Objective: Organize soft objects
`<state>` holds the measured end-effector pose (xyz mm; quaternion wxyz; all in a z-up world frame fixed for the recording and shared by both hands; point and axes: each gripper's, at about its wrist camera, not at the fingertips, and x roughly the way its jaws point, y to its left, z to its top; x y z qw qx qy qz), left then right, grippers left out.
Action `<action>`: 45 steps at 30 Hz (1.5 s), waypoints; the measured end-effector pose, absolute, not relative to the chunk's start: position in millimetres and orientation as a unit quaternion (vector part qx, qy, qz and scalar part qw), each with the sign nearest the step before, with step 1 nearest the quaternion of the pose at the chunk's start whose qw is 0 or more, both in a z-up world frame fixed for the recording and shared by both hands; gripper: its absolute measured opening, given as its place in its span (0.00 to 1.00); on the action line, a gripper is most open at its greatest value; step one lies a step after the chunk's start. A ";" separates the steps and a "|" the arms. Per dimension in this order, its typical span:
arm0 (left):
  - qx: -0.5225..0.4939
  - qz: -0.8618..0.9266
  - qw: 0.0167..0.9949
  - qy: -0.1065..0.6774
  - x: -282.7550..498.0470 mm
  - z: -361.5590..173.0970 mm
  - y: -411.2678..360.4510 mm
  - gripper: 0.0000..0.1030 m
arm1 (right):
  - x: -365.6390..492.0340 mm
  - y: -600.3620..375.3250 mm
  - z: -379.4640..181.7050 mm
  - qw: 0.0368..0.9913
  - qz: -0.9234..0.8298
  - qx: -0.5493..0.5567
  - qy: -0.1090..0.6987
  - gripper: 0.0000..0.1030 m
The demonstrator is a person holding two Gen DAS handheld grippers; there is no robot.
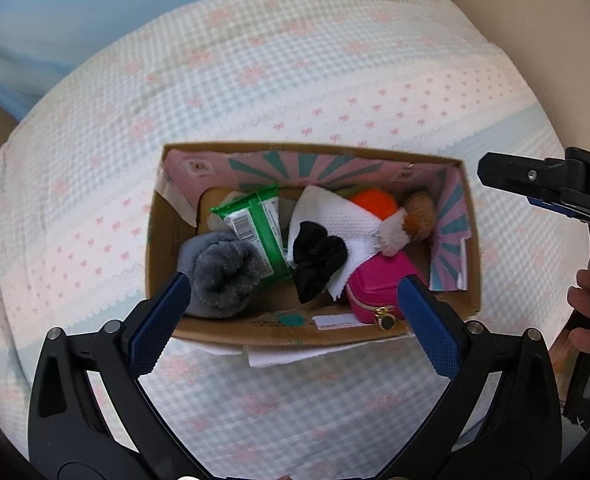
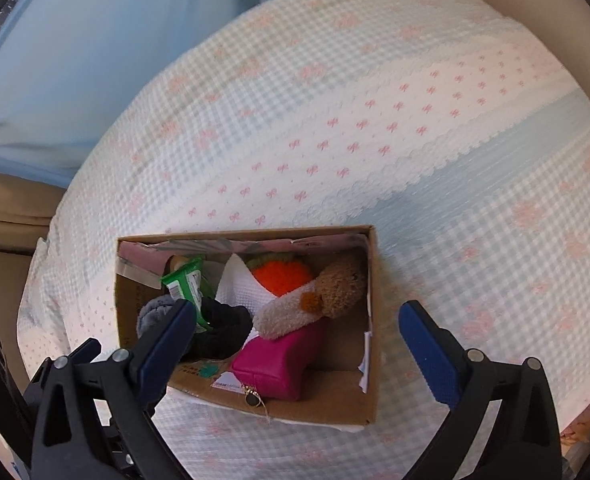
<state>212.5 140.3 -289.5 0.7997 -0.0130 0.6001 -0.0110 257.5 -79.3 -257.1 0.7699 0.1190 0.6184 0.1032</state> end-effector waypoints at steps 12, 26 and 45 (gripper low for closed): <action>-0.008 -0.029 0.860 0.510 179.5 -176.3 113.0 0.99 | 194.6 -123.3 -130.3 0.854 0.079 0.074 0.508 0.98; -0.008 -0.055 0.953 0.299 93.0 -11.8 62.7 1.00 | 81.4 -185.5 23.8 0.940 0.016 0.035 0.339 0.98; -0.005 -0.071 0.971 0.229 51.9 23.1 20.4 0.99 | 28.7 -213.7 55.6 0.963 -0.026 0.031 0.266 0.98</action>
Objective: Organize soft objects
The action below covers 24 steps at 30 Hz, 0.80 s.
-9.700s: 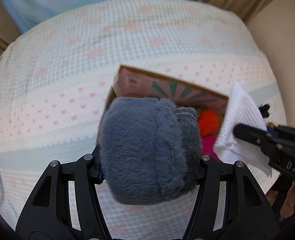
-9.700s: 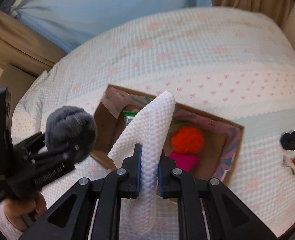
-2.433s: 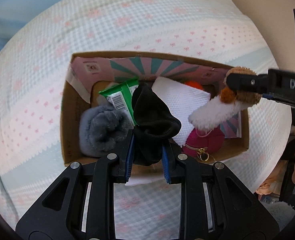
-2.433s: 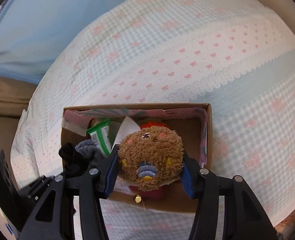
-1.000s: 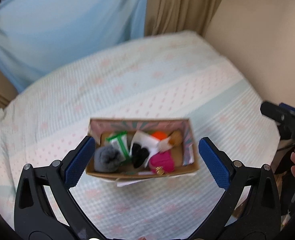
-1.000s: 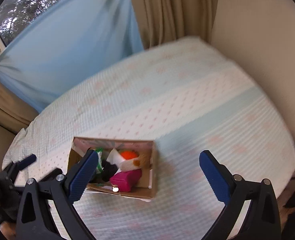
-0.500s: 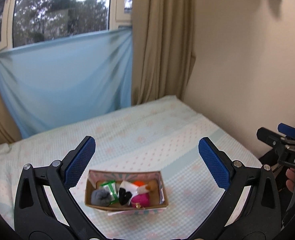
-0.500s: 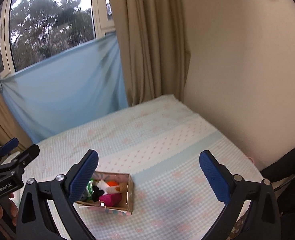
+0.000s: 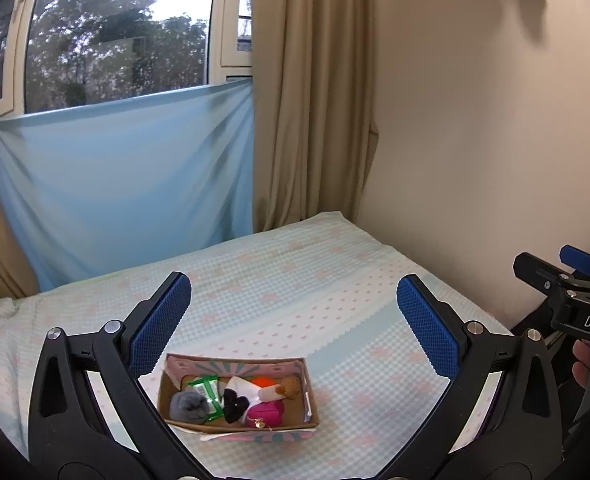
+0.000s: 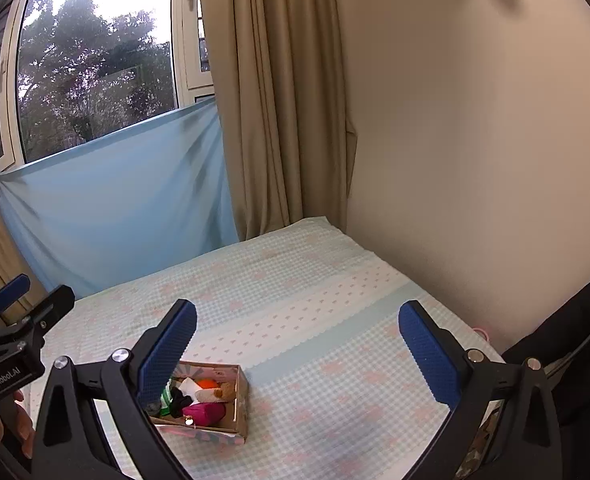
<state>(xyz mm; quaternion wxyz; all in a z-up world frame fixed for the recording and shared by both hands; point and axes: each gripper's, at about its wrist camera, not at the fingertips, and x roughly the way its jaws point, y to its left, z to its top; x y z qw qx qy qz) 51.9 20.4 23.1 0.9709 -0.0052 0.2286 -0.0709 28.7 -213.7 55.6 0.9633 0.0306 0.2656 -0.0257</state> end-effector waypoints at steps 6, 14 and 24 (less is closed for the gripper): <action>-0.010 -0.071 0.971 0.226 49.3 24.1 18.3 0.99 | 27.9 -213.9 57.9 0.967 -0.027 0.022 0.253 0.98; -0.003 -0.066 0.973 0.222 47.6 25.0 14.5 0.99 | 28.5 -214.8 56.4 0.966 -0.024 0.023 0.254 0.98; 0.009 -0.063 0.975 0.212 44.1 27.5 6.2 0.99 | 25.8 -218.9 55.9 0.967 -0.027 0.029 0.250 0.98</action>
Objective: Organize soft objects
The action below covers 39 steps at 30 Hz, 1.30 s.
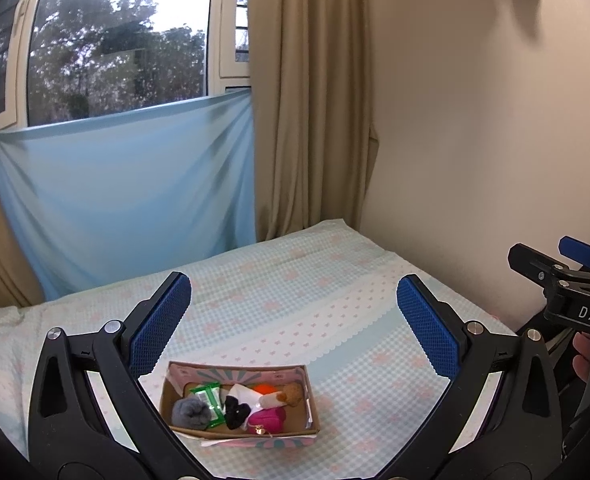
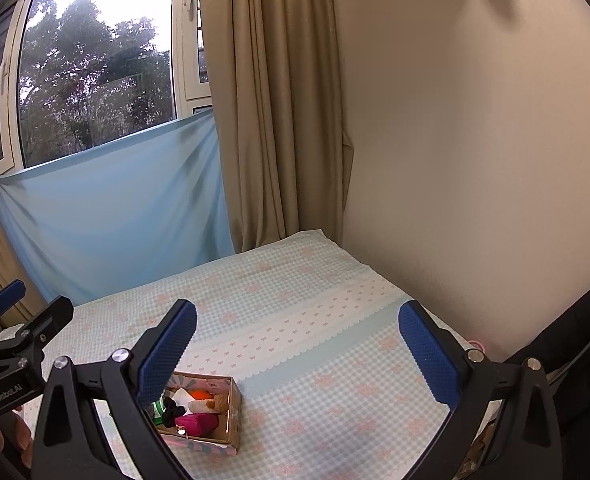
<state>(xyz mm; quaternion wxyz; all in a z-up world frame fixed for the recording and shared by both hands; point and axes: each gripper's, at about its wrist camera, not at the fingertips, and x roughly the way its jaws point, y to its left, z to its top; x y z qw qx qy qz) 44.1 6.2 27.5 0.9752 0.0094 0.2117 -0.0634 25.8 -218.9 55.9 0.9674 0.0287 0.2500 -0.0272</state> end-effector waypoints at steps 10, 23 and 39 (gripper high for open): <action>0.013 -0.066 0.975 0.212 45.8 26.8 1.3 0.99 | 25.6 -223.1 58.3 0.967 -0.027 0.032 0.251 0.98; 0.018 -0.066 0.975 0.209 41.8 27.3 -3.2 0.99 | 26.2 -228.1 58.9 0.968 -0.024 0.032 0.249 0.98; 0.029 -0.050 0.978 0.202 36.0 29.0 -9.8 0.99 | 22.5 -229.4 60.3 0.969 -0.023 0.031 0.245 0.98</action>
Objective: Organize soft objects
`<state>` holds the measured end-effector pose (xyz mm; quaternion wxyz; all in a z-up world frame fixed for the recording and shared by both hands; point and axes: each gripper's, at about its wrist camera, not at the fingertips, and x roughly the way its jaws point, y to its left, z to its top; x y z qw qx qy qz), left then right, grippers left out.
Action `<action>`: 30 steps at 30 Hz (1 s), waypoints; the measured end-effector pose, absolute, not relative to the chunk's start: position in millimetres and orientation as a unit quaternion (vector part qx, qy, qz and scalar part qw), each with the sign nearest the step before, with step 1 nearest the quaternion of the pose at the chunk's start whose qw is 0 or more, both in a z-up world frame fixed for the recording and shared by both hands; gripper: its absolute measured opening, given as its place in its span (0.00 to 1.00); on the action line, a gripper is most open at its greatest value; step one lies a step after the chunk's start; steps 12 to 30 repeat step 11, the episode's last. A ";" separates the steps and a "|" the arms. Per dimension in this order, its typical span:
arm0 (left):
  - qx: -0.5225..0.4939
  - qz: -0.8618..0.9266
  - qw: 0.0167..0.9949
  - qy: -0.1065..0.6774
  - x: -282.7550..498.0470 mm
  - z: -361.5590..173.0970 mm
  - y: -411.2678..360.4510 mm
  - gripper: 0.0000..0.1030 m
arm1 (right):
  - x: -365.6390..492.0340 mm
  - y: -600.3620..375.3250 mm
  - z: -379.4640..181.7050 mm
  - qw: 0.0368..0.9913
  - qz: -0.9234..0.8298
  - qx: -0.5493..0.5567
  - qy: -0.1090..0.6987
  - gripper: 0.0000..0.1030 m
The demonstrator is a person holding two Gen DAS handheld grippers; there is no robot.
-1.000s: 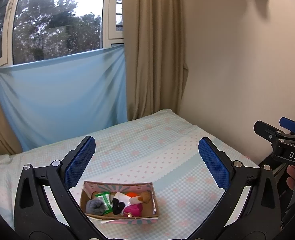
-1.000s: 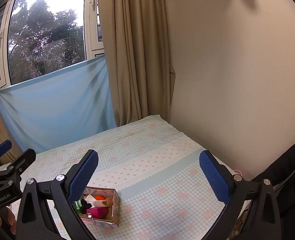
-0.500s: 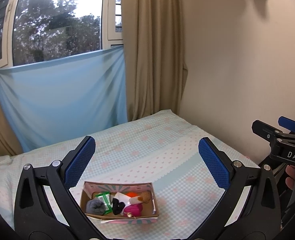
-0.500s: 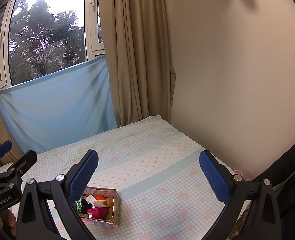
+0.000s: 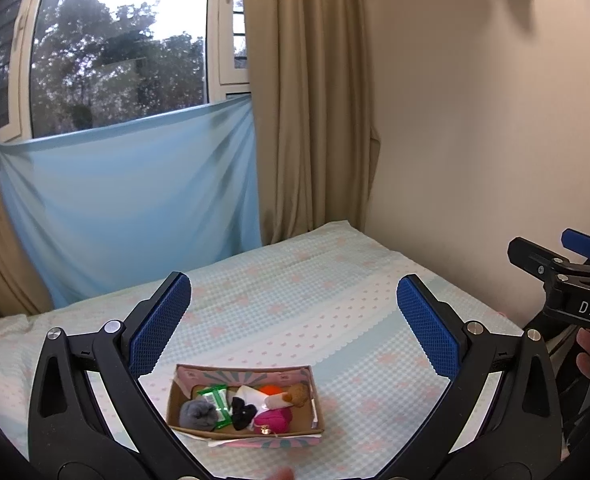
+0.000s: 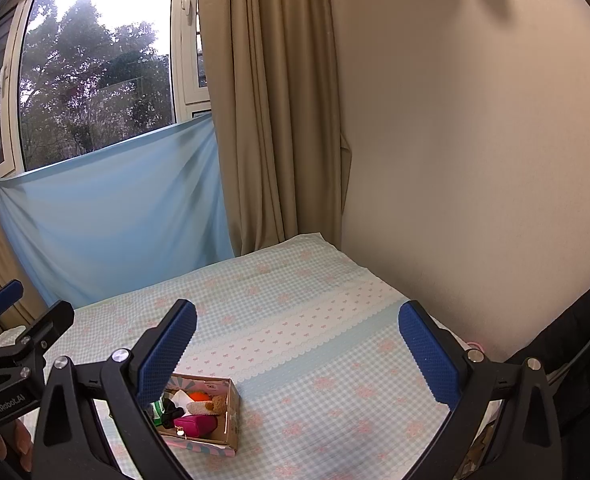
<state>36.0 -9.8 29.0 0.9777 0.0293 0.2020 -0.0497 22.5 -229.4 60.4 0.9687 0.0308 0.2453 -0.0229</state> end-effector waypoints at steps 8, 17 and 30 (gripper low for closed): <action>0.031 -0.044 0.979 0.197 30.5 29.2 -10.1 1.00 | 22.2 -234.0 60.5 0.968 -0.021 0.035 0.247 0.98; 0.028 -0.043 0.980 0.192 28.8 30.4 -9.9 1.00 | 23.7 -236.0 60.6 0.967 -0.018 0.037 0.251 0.98; 0.028 -0.043 0.980 0.192 28.8 30.4 -9.9 1.00 | 23.7 -236.0 60.6 0.967 -0.018 0.037 0.251 0.98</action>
